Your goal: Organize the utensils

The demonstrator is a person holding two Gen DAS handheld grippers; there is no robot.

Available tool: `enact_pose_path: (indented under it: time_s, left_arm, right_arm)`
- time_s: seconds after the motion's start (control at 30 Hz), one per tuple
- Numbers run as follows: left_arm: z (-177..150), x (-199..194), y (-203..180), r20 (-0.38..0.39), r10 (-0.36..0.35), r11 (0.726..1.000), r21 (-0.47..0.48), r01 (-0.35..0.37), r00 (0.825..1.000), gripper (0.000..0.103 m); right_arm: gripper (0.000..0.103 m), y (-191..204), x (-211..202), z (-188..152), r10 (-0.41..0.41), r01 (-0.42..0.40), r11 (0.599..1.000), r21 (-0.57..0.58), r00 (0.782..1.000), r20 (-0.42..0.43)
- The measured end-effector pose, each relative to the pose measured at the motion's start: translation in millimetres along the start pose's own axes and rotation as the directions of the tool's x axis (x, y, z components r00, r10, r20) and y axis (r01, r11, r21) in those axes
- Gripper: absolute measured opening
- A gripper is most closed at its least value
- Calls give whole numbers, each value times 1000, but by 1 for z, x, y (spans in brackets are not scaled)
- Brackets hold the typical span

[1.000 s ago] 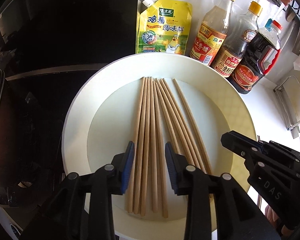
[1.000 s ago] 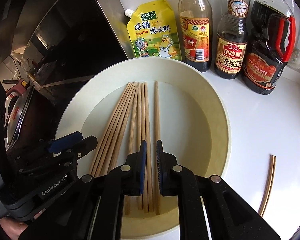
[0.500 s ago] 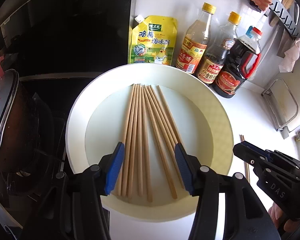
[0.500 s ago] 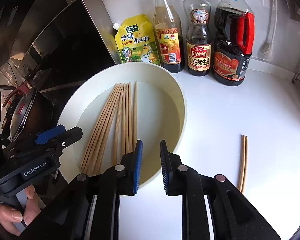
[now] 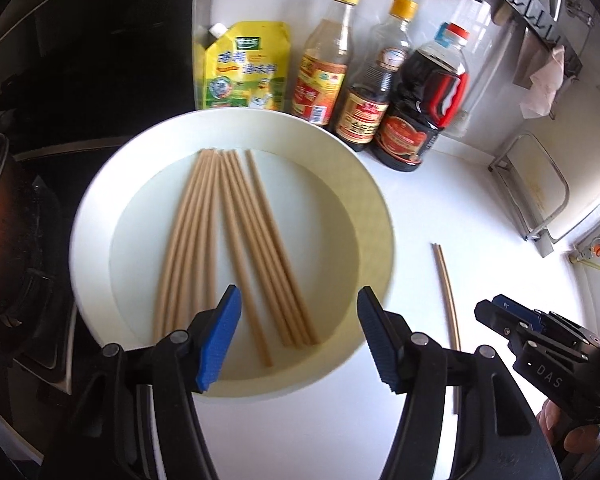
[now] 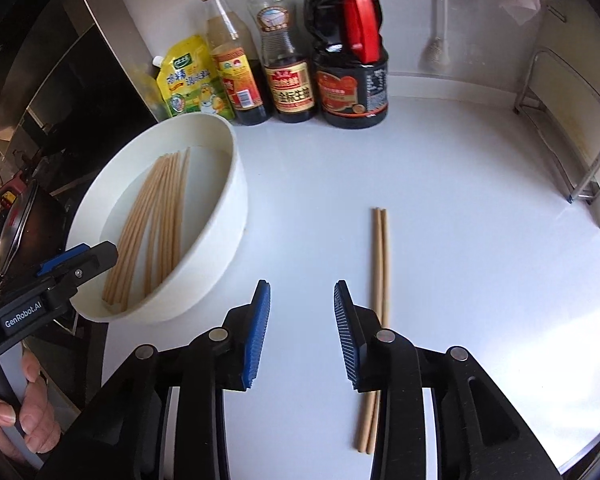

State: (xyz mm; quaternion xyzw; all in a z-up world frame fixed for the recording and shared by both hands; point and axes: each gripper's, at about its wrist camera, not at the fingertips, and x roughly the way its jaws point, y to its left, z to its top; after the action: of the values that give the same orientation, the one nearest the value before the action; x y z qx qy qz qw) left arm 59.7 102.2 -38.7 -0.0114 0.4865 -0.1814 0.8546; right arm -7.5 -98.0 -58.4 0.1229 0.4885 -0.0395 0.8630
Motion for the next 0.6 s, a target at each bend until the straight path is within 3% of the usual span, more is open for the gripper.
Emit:
enact_pose_path:
  time_s: [0.33, 0.6]
  left_arm:
    - [-16, 5, -60, -12, -42, 998, 52, 42, 999, 61]
    - [-36, 13, -84, -35, -54, 996, 73, 57, 998, 61]
  right_arm:
    - [36, -49, 0, -22, -41, 42, 999, 6, 999, -32]
    - [36, -70, 20, -43, -57, 55, 998, -25, 996, -73]
